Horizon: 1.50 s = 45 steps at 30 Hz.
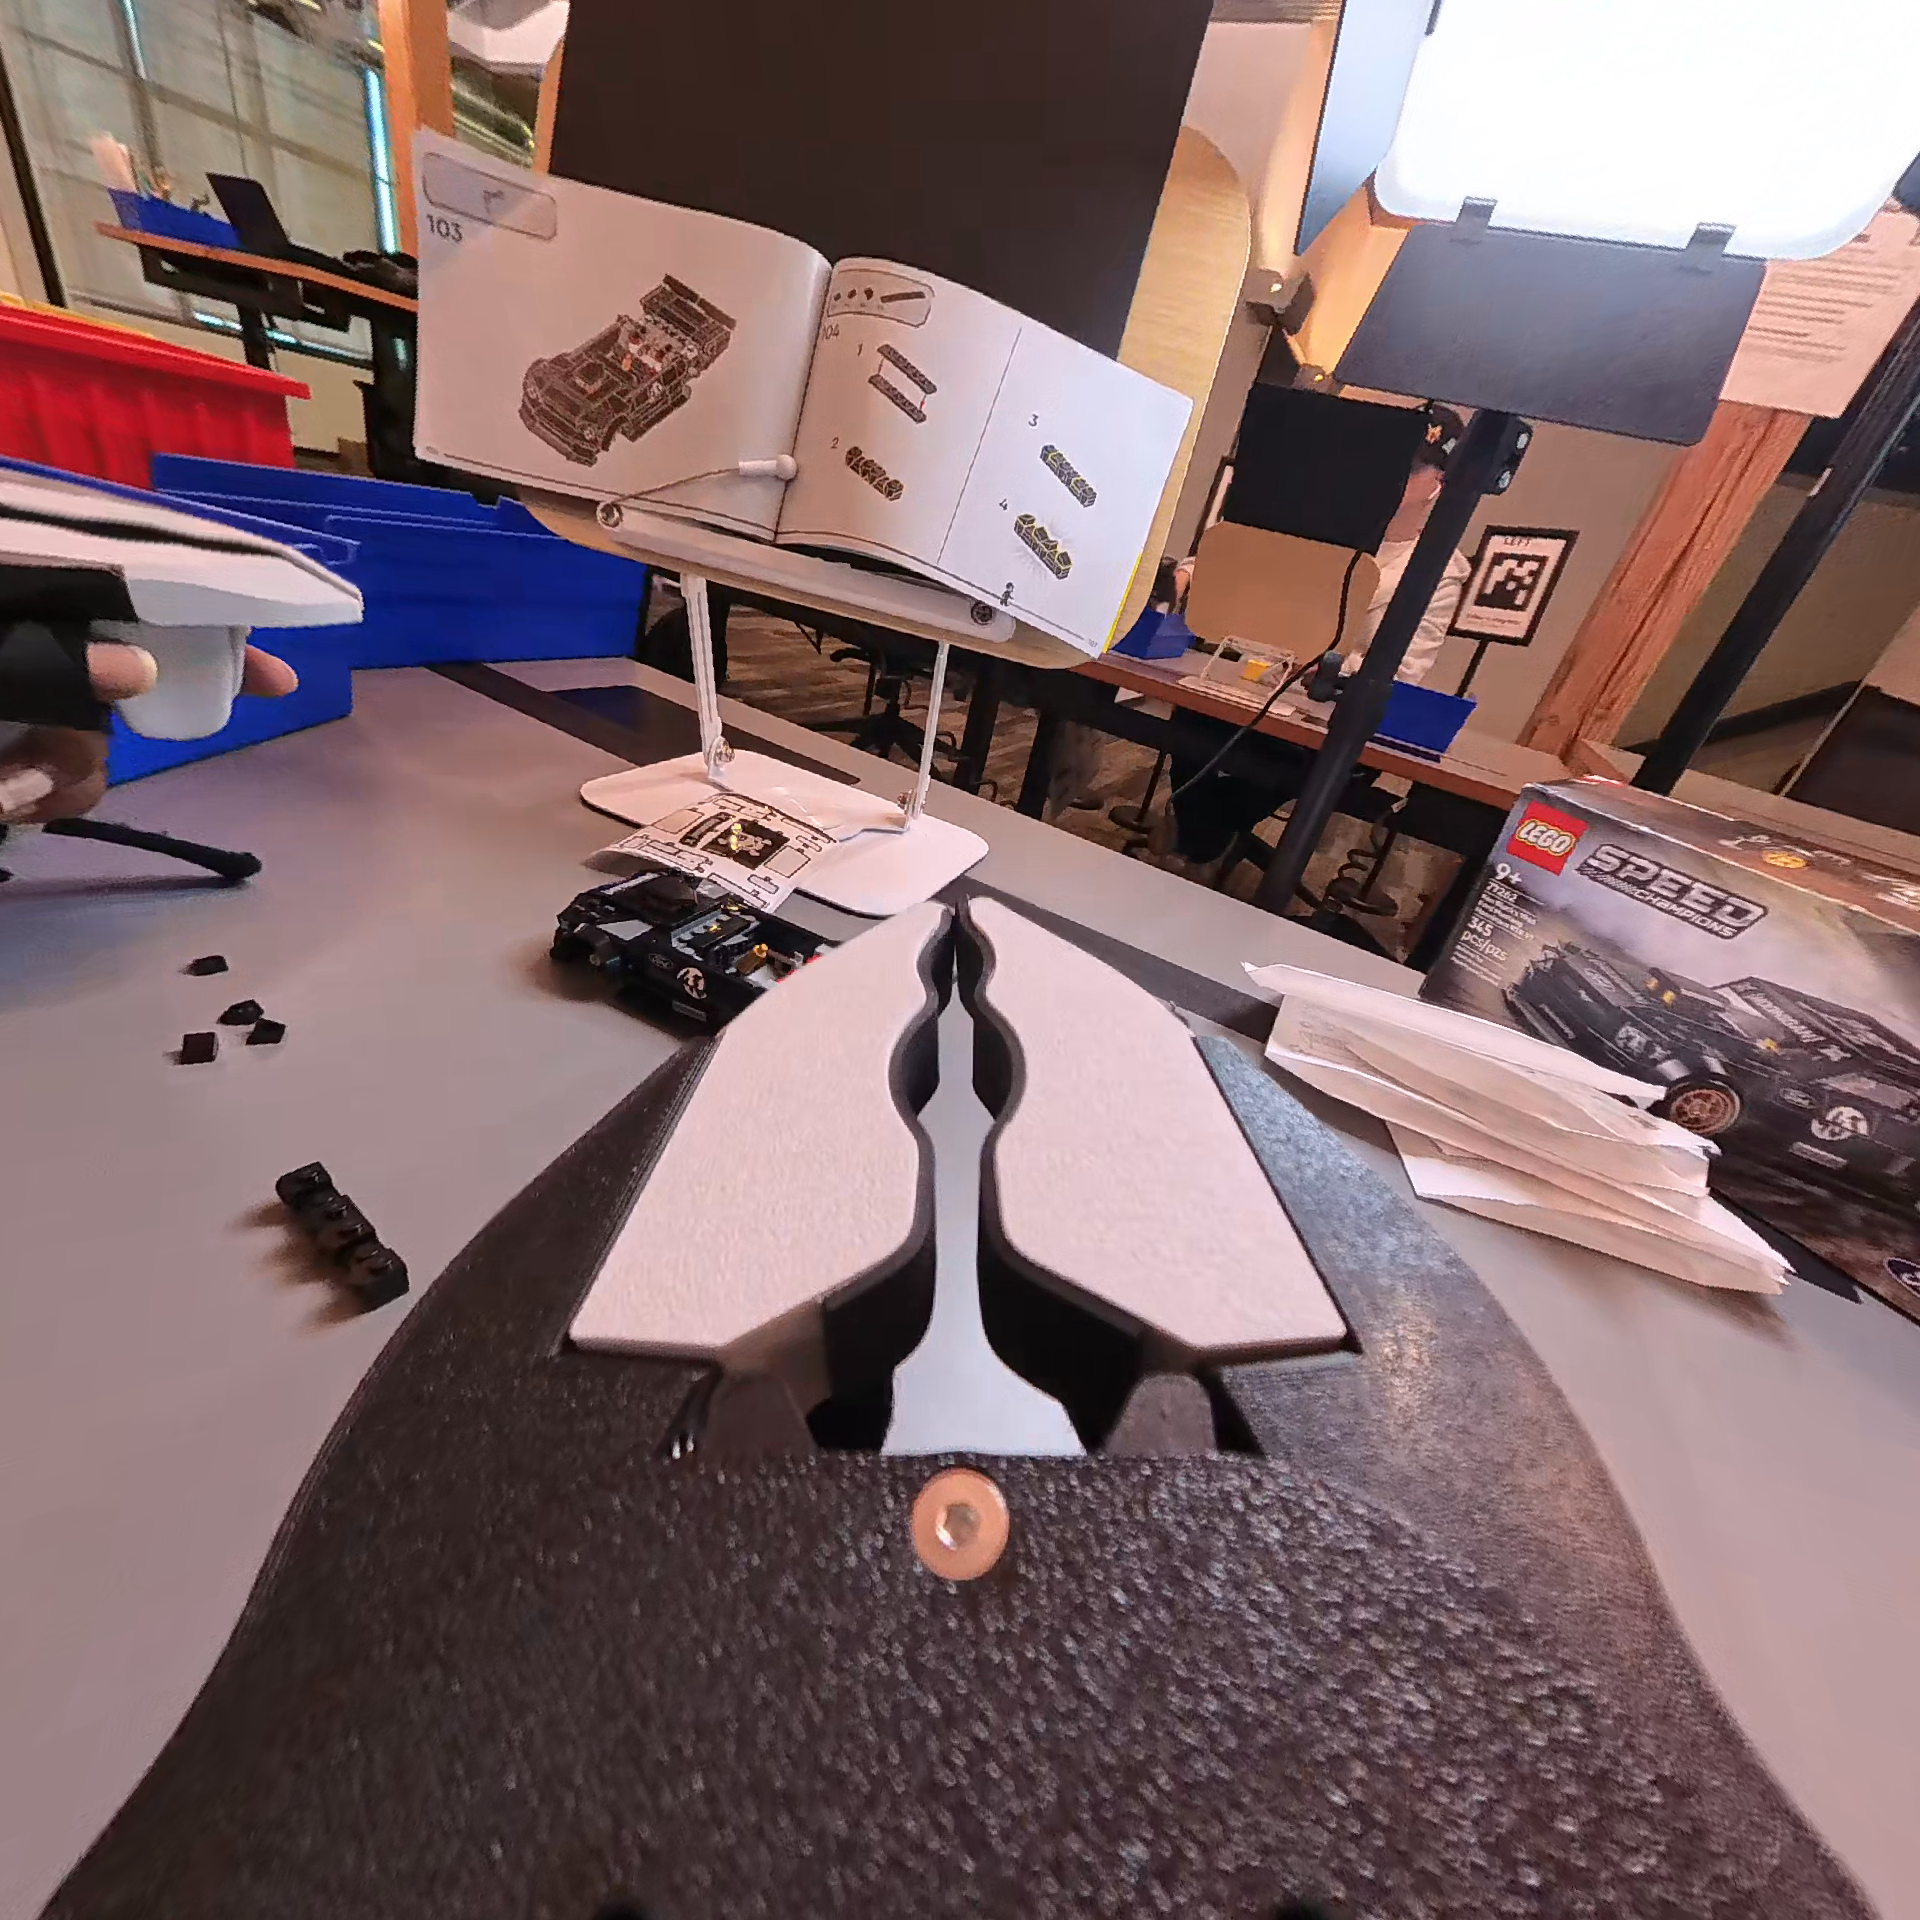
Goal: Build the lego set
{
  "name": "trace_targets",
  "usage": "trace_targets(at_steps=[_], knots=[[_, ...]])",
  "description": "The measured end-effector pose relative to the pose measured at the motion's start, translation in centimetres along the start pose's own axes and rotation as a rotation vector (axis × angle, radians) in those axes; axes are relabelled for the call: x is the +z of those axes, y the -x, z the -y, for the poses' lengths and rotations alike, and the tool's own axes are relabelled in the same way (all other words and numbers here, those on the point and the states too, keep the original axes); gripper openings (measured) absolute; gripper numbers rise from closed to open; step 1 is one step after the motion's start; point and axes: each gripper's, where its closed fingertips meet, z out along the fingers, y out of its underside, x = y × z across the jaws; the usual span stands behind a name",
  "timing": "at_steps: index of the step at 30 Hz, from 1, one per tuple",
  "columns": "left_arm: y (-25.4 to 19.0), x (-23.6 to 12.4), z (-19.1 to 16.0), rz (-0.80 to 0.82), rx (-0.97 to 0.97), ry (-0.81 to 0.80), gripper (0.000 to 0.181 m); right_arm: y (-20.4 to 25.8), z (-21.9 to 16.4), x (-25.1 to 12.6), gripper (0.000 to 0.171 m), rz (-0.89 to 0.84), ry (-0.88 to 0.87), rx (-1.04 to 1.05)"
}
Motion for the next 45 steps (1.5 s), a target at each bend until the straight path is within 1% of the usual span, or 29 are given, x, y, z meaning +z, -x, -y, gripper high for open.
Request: trace_targets(at_steps=[9,17,22,32,37,45], knots=[[-0.5,0.3,-0.5,-0.058,-0.057,0.017,0.000,0.0,-0.2,0.1,0.000,0.012,0.006,0.025],[-0.8,0.5,-0.8,-0.086,-0.065,0.027,0.001,-0.4,-0.6,0.2,0.000,-0.005,0.021,0.013],[-1.0,0.3,-0.4,-0.090,-0.057,0.013,0.001,-0.9,-0.3,-0.1,0.000,-0.032,0.010,0.001],[-0.7,-0.2,0.8,-0.070,-0.037,-0.030,0.002,-0.6,-0.1,-0.2,0.000,-0.031,0.007,-0.031],[-1.1,-0.4,1.0,-0.085,-0.026,-0.015,0.001,-0.8,-0.1,-0.3,0.000,-0.047,0.008,-0.036],[-1.3,-0.3,0.3,-0.131,-0.033,0.035,0.003,-0.8,-0.3,-0.3,0.000,-0.051,0.019,-0.052]])
